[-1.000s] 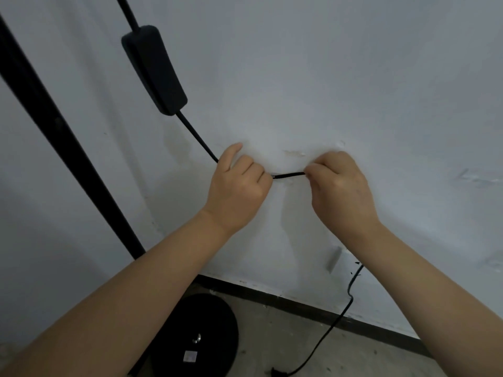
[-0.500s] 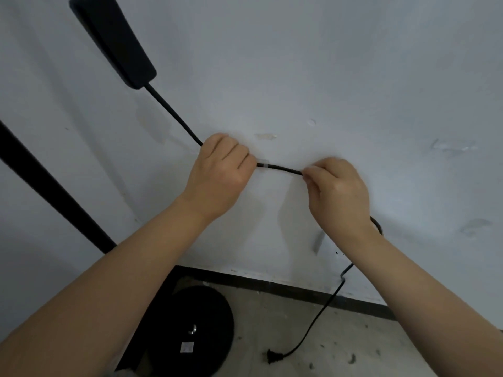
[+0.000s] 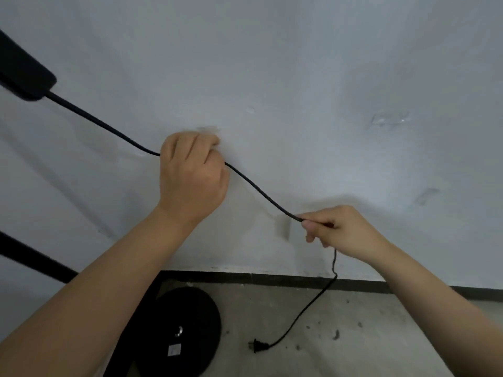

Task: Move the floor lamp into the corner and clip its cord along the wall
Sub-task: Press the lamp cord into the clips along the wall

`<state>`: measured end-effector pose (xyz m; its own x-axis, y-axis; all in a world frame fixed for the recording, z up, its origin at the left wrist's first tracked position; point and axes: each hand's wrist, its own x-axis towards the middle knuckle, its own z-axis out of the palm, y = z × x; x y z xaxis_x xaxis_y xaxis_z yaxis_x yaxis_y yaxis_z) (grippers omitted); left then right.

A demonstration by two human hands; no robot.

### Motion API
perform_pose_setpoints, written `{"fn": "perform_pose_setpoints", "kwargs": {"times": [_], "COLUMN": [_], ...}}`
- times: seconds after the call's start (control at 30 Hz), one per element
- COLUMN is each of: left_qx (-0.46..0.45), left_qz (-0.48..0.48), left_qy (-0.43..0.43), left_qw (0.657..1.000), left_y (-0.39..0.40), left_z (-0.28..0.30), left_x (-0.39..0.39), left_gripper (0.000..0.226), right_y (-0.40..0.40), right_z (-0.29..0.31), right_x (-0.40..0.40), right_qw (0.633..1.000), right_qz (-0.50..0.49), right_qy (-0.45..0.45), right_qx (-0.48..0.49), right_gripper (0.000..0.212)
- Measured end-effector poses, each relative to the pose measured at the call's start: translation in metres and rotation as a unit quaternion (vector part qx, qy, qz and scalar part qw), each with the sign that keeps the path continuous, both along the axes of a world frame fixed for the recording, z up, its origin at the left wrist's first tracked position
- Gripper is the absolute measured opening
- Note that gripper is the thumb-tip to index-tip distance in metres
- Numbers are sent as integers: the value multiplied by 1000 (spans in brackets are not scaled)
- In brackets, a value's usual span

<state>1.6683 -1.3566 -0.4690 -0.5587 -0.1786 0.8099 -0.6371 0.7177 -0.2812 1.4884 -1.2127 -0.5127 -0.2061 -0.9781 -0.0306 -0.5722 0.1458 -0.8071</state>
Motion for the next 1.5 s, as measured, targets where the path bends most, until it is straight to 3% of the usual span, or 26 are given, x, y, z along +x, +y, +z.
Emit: {"fn": "perform_pose_setpoints", "kwargs": {"times": [0.2,0.3,0.37,0.43,0.57,0.63,0.7,0.83,0.93,1.03,1.2,1.33,1.4,1.5], "left_qx": [56,84,116,155,148,130,129,210,252,279,202,149,128,116], "left_qz": [104,-55,-158,-188,-177,-160,-152,-114,-97,-80,-77,-51,-56,-97], "left_qy": [-33,-89,-135,-147,-137,-133,-131,-71,-36,-42,-59,-100,-112,-126], "left_qw": [992,991,971,959,963,970,971,969,962,956,975,982,984,980], "left_y": [17,35,47,59,74,77,78,80,82,79,78,83,87,91], "left_z": [10,10,8,8,13,20,25,37,48,54,65,72,71,70], "left_x": [-17,-33,-50,-68,-97,-108,-115,-121,-125,-131,-133,-133,-133,-137], "left_gripper": [6,15,27,27,14,19,19,13,14,13,9,28,37,39], "right_y": [21,24,23,25,33,36,39,37,30,26,28,25,28,37], "right_z": [41,47,52,57,68,73,79,98,109,115,122,127,124,106], "right_x": [-42,-50,-60,-70,-77,-79,-83,-76,-69,-69,-73,-86,-95,-105], "right_qw": [1000,1000,998,995,994,992,982,938,907,896,892,884,875,858], "right_qz": [19,3,-42,-76,-81,-103,-139,-185,-177,-173,-168,-145,-127,-179], "right_qy": [25,7,-36,-54,-45,-3,95,244,313,354,363,385,382,305], "right_qx": [-2,-14,-27,-44,-63,-68,-83,-161,-218,-206,-212,-221,-269,-372], "right_gripper": [23,35,26,22,33,33,26,11,8,10,13,12,10,6]}}
